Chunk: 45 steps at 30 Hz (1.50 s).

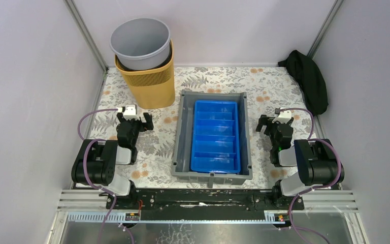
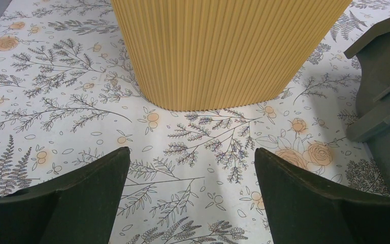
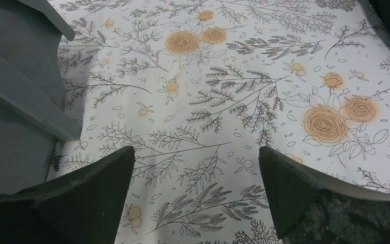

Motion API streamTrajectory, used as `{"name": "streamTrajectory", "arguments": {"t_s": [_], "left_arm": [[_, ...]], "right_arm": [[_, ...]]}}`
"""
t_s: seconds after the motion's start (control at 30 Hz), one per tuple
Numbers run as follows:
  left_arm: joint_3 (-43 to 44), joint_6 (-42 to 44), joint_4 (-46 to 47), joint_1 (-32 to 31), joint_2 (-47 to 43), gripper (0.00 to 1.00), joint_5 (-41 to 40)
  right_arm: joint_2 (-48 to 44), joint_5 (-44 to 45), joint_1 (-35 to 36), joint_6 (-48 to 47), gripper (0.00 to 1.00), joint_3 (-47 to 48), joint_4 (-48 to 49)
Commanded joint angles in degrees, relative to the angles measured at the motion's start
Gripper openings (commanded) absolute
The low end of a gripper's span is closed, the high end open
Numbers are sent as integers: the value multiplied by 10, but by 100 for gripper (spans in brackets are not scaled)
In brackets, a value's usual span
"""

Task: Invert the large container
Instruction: Pick up the container from the container.

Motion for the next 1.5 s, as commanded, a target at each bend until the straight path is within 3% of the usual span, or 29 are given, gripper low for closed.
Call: {"name": "streamTrajectory", "arguments": {"t_s": [0.0, 0.43, 0.53, 0.63, 0.73, 0.93, 1.1, 1.27, 1.4, 1.47], "left_arm": [[11, 13, 10, -3, 4, 100, -13], [6, 33, 10, -24, -9, 100, -25], [24, 38, -64, -40, -53, 100, -52], [60, -13, -204, -52, -131, 100, -108], [97, -35, -300, -105, -191, 100, -154], [187, -89, -450, -134, -306, 100, -121], [294, -147, -587, -144, -378, 100, -68], [381, -221, -704, -144, -440, 100, -43], [478, -284, -852, -144, -459, 100, -67], [503, -284, -882, -144, -465, 100, -48]], "right_arm": [[-2, -2, -2, -8, 99, 11, 17], [-5, -11, -2, -13, 99, 3, 31], [-39, -35, -2, -22, 99, -19, 46], [-149, -34, -2, -12, 99, 0, -93], [-262, -57, -3, 6, 99, 38, -250], [-479, -118, -3, -17, 99, 107, -494], [-609, -126, -3, 22, 99, 179, -621], [-649, -112, -3, 120, 99, 280, -736], [-605, -135, -2, 161, 99, 401, -880], [-567, -155, -2, 158, 99, 473, -963]]}}
